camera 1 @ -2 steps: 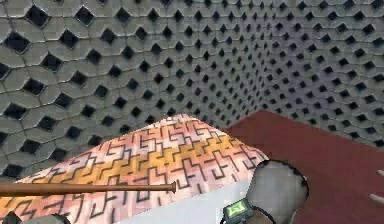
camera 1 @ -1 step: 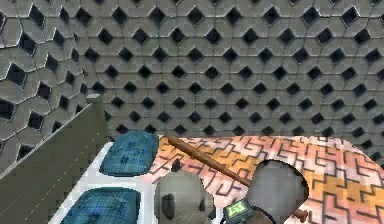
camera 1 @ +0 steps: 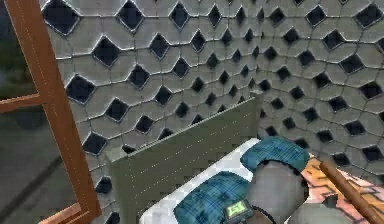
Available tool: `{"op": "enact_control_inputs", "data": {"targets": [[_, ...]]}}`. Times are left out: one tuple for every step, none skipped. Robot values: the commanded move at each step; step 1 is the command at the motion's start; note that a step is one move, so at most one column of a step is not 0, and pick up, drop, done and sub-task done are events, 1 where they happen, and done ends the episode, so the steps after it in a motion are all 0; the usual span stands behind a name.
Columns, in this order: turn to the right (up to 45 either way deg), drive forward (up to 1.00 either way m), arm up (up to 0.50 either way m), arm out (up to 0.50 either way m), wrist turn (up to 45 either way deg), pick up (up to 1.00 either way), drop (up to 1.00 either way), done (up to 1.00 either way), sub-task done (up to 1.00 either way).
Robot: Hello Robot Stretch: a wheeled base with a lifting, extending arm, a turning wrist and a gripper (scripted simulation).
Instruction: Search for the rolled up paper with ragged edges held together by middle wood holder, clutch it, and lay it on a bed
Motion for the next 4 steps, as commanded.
{"op": "enact_control_inputs", "data": {"targets": [[-27.0, 0.0, 0.0, 0.0, 0.0, 0.0, 0.0, 0.0, 0.0], [0.0, 0.0, 0.0, 0.48, 0.0, 0.0, 0.0, 0.0, 0.0], [0.0, 0.0, 0.0, 0.0, 45.0, 0.0, 0.0, 0.0, 0.0], [0.0, 0.0, 0.0, 0.0, 45.0, 0.0, 0.0, 0.0, 0.0]]}}
